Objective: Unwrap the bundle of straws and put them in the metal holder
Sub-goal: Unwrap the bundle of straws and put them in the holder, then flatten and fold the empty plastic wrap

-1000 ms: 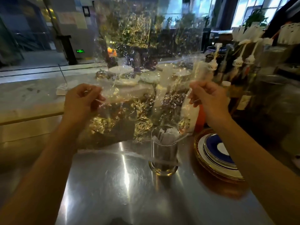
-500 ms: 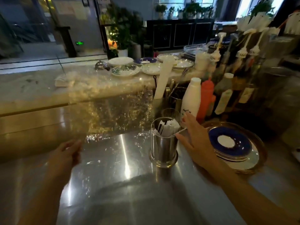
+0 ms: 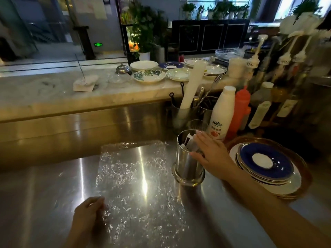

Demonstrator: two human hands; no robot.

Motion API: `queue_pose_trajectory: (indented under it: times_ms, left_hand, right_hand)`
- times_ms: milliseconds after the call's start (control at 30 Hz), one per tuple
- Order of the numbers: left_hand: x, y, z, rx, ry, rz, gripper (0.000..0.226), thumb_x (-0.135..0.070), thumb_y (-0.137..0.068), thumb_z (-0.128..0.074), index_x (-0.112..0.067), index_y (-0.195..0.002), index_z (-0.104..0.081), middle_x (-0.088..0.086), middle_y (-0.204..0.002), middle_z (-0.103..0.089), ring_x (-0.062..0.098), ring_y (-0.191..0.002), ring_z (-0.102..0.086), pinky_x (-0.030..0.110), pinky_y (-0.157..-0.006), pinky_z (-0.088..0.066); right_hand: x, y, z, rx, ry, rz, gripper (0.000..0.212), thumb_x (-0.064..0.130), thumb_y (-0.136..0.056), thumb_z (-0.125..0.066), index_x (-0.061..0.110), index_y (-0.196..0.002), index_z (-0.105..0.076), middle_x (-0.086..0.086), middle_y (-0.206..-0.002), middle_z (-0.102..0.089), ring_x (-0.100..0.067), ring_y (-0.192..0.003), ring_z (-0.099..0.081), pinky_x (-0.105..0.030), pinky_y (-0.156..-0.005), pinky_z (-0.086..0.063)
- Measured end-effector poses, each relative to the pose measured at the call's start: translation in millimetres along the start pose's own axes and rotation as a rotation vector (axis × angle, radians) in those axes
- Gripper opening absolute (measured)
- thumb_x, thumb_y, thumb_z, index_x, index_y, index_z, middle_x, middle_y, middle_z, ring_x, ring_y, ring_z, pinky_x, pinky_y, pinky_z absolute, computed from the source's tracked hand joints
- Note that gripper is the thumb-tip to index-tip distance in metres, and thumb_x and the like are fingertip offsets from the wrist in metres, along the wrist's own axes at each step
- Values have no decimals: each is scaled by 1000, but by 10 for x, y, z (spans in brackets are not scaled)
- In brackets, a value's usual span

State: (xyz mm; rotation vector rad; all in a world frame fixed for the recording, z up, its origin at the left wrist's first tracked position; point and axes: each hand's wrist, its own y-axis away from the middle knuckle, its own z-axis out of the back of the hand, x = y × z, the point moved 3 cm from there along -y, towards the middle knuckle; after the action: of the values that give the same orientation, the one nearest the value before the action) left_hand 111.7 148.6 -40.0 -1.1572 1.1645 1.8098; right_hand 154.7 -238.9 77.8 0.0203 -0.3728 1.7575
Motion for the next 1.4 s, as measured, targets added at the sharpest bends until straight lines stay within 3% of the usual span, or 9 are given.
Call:
queue_pose_trajectory:
  times_ms: [167,267,367,567,833,967,1167,1300,1400]
  left_hand:
    - [57,15,-4,-11,68,57,9,-5,-82,-63,2,-76,-65,27,-68,-63,29,-59,-54,37,-61,-46]
    - [59,39,-28,-19,69,67,9,-5,-83,-62,1,-77,-64,29,-72,-63,23,-44,-49,26,-45,-44]
    - [77,58,-45,-11,102,94,9,-6,-83,-62,3,-80,-63,34,-75,-62,23,-48,-48,30,-52,-43]
    - [51,111,-33,-12,72,63,12,-8,-83,-62,2,-76,-62,39,-82,-63,25,-55,-51,35,-57,-45]
    - [29,136,-23,-39,-33,-36,15,-10,-84,-63,-2,-71,-64,21,-65,-66,22,-46,-48,26,-50,-39]
    - [17,155,-24,-42,-68,-55,17,-11,-84,-62,-4,-69,-65,16,-60,-66,23,-48,-49,27,-50,-39]
    - [-4,233,-17,-59,-30,-14,12,-3,-83,-58,0,-72,-62,23,-64,-63,21,-40,-45,20,-37,-39]
    - [47,301,-33,-33,121,100,8,-1,-84,-55,2,-78,-58,25,-68,-59,21,-39,-48,23,-37,-41]
    - [87,263,4,-23,88,110,7,-3,-84,-56,3,-81,-60,23,-64,-60,24,-47,-48,28,-43,-43]
  right_hand:
    - [-42,-115,74,117,30,55,73,65,-83,-34,24,-141,-19,1,-154,-19,-11,-140,-7,-36,-110,-3]
    - [11,-167,219,9,12,79,79,69,-80,-29,23,-142,-17,2,-154,-17,-4,-135,-3,-36,-109,-4]
    - [146,-181,297,-19,32,165,84,76,-76,-20,25,-142,-15,4,-154,-13,-3,-132,-1,-35,-108,-7]
    - [294,-127,108,288,106,224,78,68,-81,-35,24,-142,-17,-2,-152,-24,-17,-140,-16,-28,-108,-9]
    - [218,-125,221,87,72,130,85,72,-76,-22,20,-144,-12,-1,-155,-11,-14,-141,-3,-30,-108,-1]
    - [163,-102,166,246,105,83,94,76,-70,-14,18,-144,-7,-3,-156,-8,-16,-142,-1,-28,-104,4]
    - [264,-66,269,140,130,125,74,62,-84,-33,18,-142,-20,-4,-154,-18,-19,-141,-10,-30,-107,-2]
    - [664,93,489,-300,-163,296,49,44,-91,-37,4,-102,-64,-14,-102,-69,-25,-96,-63,-32,-90,-38]
    - [951,218,364,-275,-390,388,38,32,-92,-41,3,-87,-66,-10,-78,-69,-18,-71,-62,-27,-68,-48]
